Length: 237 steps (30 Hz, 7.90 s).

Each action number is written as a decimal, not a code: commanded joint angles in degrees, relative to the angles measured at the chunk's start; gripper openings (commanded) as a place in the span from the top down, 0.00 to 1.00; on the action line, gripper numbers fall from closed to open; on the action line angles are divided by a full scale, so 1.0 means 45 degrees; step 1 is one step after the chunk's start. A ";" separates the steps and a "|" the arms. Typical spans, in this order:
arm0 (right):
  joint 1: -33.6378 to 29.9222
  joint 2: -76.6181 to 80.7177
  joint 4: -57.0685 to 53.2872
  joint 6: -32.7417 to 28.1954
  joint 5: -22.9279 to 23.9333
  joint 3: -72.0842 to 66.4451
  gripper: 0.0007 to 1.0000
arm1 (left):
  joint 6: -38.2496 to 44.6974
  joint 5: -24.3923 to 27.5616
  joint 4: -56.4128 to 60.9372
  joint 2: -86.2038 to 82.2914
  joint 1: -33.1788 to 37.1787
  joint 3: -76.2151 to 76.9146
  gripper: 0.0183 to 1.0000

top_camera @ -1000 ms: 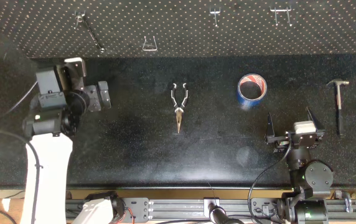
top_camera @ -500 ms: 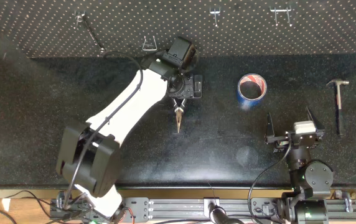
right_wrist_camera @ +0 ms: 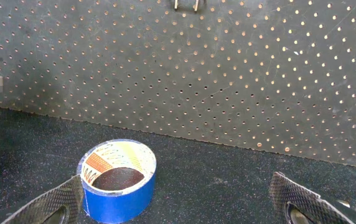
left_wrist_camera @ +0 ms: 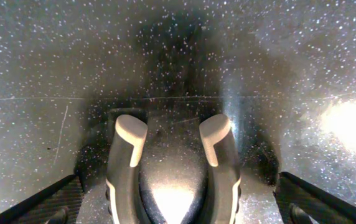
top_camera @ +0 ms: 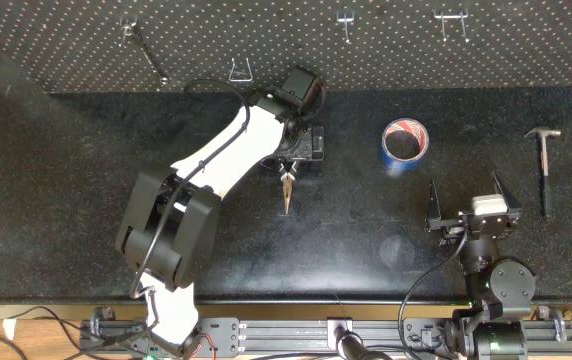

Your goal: Place Tools Onto Pegboard

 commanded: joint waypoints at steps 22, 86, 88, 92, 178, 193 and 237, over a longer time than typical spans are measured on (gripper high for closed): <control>-0.0073 -0.0083 -0.0073 -0.0136 -0.0078 -0.0034 0.02 | -0.0068 0.0044 -0.0058 0.0355 0.0019 0.0160 0.53; -0.0073 -0.0083 -0.0073 -0.0136 -0.0078 -0.0034 0.02 | 0.4998 -0.2531 1.4557 -0.4979 0.2681 -0.5547 0.00; -0.0073 -0.0083 -0.0073 -0.0136 -0.0078 -0.0034 0.02 | 0.4993 -0.2526 1.4600 -0.6169 0.2788 -0.6285 0.01; -0.0073 -0.0083 -0.0073 -0.0136 -0.0078 -0.0034 0.02 | 0.4993 -0.0631 1.5416 -1.0307 0.3968 -1.0666 0.01; 0.7091 2.0458 0.5649 0.0146 0.4852 1.2769 0.90 | 0.5042 0.0345 0.9573 -2.5743 0.6397 -1.8214 0.01; 0.7320 1.8209 0.1141 0.0321 0.4498 1.2764 0.63 | 0.5042 0.0345 0.9573 -2.5743 0.6397 -1.8214 0.01; -0.7898 2.2658 -0.8830 -0.4571 0.0588 1.2633 0.77 | 0.5042 0.0345 0.9573 -2.5743 0.6397 -1.8214 0.01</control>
